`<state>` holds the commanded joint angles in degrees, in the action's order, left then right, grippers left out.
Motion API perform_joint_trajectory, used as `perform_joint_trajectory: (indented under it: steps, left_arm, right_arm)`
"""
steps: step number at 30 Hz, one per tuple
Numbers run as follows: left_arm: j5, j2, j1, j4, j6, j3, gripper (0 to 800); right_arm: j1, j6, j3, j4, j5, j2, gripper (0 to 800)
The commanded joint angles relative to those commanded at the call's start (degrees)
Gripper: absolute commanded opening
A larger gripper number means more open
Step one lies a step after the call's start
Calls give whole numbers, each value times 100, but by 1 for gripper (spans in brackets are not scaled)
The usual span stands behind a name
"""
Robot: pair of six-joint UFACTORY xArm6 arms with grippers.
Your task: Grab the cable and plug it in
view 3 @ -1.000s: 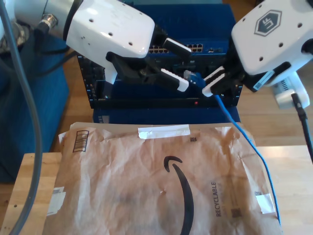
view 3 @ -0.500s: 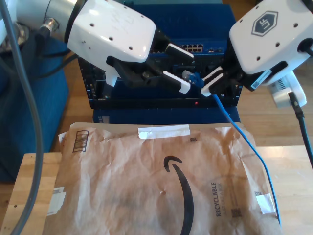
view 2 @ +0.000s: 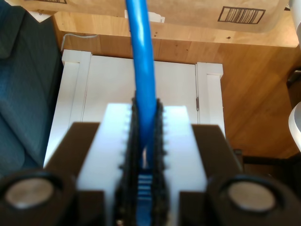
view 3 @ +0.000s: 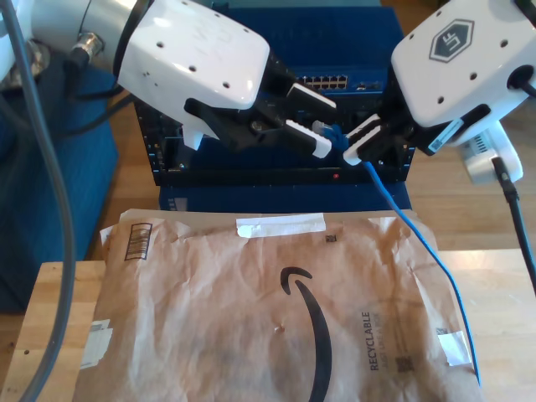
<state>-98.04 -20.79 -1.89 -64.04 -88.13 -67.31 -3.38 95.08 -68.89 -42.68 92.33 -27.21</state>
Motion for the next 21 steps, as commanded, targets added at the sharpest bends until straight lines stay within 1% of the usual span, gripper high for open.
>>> perform_joint_trajectory:
  steps: [5,7,11,18,21]
  left_arm:
    - [0,0,0,18,9,9,386]
    - [9,-9,0,18,9,53,364]
    - [9,-18,0,18,26,62,357]
    - [9,-35,0,18,70,79,303]
    - [18,-35,9,18,114,114,301]
  right_arm:
    - [0,0,0,0,9,0,19]
    - [0,0,0,0,0,0,19]
    - [0,9,0,0,9,0,19]
    - [9,9,0,-9,9,0,20]
    - [0,9,0,-9,9,0,20]
